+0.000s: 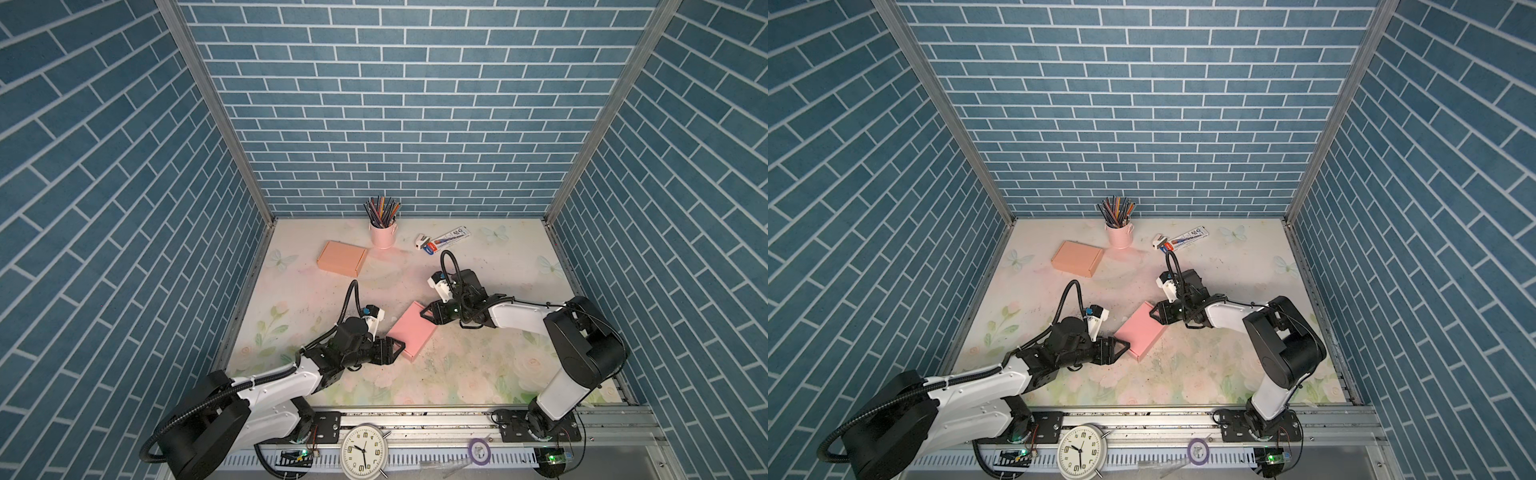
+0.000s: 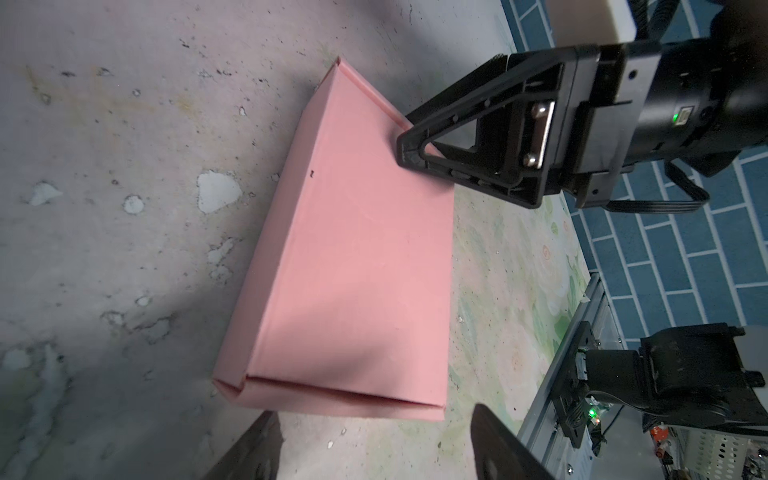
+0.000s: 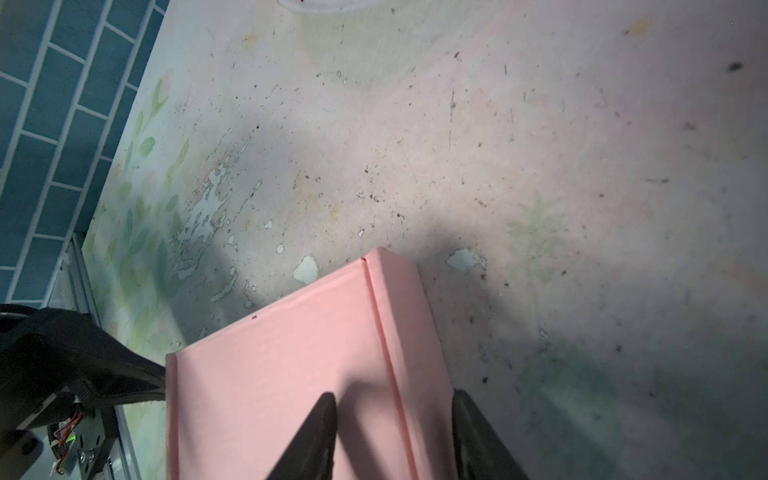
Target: Fold the paper box
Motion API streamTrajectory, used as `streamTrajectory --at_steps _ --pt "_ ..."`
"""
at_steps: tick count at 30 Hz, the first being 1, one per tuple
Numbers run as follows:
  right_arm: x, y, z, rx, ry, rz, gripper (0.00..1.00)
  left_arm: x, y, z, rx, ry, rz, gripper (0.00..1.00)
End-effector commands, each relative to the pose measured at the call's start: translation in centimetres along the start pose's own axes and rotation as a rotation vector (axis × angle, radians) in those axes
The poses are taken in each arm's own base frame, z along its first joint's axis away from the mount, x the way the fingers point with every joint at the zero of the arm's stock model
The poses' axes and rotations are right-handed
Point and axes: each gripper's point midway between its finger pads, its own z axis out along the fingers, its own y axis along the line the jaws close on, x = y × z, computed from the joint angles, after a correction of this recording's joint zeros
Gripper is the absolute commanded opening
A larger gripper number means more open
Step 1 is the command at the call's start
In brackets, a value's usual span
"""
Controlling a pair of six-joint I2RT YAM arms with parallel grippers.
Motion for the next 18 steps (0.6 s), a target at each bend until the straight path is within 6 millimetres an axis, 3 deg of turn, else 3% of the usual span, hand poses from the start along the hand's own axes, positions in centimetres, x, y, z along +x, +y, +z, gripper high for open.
streamTrajectory --at_steps 1,18 --pt "0.0 0.9 -0.7 -0.026 -0.016 0.009 0.46 -0.4 0.1 -0.2 0.009 -0.013 0.014 0.73" --pt "2.6 2.5 -1.4 -0.04 0.0 0.026 0.47 0.9 0.0 0.1 0.021 0.017 0.009 0.72"
